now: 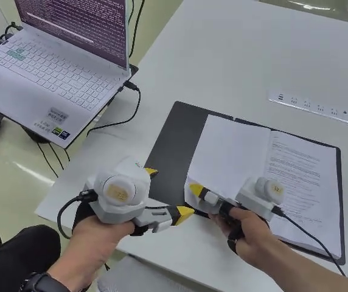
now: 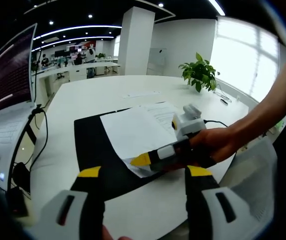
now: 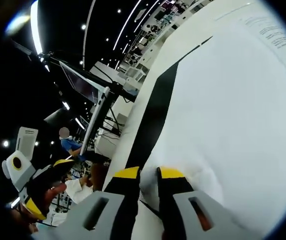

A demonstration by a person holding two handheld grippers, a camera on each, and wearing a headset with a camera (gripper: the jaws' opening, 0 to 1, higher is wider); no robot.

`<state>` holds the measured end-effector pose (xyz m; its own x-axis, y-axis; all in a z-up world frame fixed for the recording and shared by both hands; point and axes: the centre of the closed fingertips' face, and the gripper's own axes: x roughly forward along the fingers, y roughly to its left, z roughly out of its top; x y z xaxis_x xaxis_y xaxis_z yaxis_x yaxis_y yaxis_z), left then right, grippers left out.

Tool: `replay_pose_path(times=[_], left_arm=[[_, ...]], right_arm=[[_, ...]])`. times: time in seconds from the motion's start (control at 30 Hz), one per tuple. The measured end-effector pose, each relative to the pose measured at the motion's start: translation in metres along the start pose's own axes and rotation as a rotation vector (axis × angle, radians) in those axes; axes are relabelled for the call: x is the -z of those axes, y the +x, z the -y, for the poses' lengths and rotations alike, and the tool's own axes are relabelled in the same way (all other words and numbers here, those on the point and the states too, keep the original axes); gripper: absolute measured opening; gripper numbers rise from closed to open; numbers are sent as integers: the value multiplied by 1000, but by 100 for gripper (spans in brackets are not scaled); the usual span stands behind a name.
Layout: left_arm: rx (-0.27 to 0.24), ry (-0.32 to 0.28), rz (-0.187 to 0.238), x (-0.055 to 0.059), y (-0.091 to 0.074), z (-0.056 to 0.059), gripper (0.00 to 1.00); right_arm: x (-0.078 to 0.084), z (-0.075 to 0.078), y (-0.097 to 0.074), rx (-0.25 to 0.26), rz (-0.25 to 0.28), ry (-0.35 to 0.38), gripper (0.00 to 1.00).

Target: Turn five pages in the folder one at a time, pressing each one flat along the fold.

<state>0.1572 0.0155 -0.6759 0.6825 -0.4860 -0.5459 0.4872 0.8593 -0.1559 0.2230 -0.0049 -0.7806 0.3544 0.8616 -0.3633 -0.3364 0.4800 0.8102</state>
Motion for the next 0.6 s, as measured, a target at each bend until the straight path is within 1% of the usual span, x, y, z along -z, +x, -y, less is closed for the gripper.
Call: replay_pose_path(times=[0.07, 0.23, 0.33, 0.4, 0.47, 0.53, 0.6], left_arm=[[0, 2, -2, 1, 0, 0, 65], [6, 5, -24, 8, 0, 0, 65], [7, -10, -28, 10, 0, -2, 65], [5, -26, -24, 9, 0, -4, 64], [3, -45, -18, 7, 1, -6, 62], [6, -47, -18, 6, 3, -7, 58], [10, -44, -23, 6, 5, -7, 57]], right_arm=[[2, -1, 0, -1, 1, -8, 17], [6, -6, -4, -17, 11, 2, 24], [10, -14, -9, -34, -2, -13, 30], [12, -21, -14, -61, -16, -43, 37], [13, -24, -20, -74, -34, -63, 41], [11, -25, -26, -71, -32, -95, 43], [4, -25, -35, -71, -9, -105, 43]])
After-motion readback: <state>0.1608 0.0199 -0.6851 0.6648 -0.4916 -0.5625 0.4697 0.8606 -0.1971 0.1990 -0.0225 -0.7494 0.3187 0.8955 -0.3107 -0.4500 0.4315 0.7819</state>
